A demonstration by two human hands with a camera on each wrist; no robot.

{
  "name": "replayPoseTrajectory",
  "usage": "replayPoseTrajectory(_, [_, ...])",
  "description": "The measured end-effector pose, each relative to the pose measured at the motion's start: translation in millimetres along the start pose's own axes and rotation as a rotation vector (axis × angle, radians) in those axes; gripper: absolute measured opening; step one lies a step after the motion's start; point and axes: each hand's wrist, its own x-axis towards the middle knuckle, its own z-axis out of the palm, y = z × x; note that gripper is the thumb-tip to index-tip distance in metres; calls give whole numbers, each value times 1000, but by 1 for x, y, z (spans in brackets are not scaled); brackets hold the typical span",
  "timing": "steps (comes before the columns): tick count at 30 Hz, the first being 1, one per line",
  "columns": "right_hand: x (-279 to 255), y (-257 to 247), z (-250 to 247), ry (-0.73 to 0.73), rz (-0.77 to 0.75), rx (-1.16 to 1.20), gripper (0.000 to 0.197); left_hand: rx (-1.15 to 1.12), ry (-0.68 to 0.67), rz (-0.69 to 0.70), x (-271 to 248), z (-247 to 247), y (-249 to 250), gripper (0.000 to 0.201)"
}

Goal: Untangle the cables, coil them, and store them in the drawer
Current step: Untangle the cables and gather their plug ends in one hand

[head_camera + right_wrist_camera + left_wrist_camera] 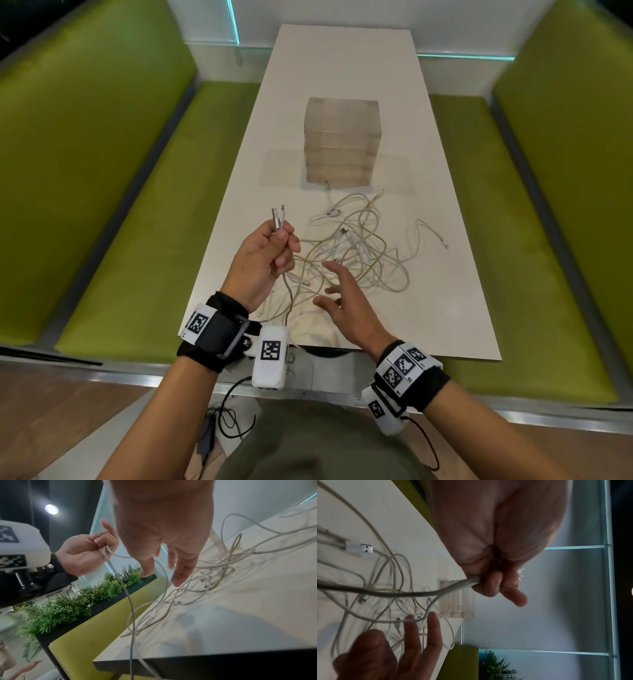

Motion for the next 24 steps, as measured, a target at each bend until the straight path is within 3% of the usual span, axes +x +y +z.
replayPoseTrajectory(4, [5, -7, -2, -198, -123, -91, 17, 70, 69, 22, -1, -4, 1, 10])
replayPoseTrajectory(9, [7, -19, -2, -686, -7, -33, 15, 131, 130, -2, -5, -21, -4, 12])
replayPoseTrajectory(10, [12, -19, -3, -679, 7, -55, 19, 141, 129, -18, -7, -25, -6, 17])
replayPoseTrajectory(13, [34, -22, -5, -393, -32, -177, 27, 149, 152, -64, -18, -39, -7, 23])
replayPoseTrajectory(15, [48, -27, -3, -286, 3, -106, 27, 138, 200, -80, -26, -50, -4, 21])
replayPoseTrajectory(17, [57, -30, 4, -266, 3, -96, 26, 147, 258, -91, -33, -60, -2, 24])
replayPoseTrajectory(21, [65, -35, 30, -417, -229, -499, 23, 152, 362, -98, -42, -75, -2, 29])
replayPoseTrajectory(24, [68, -41, 51, -419, -191, -667, 37, 175, 389, -75, -43, -81, -3, 28])
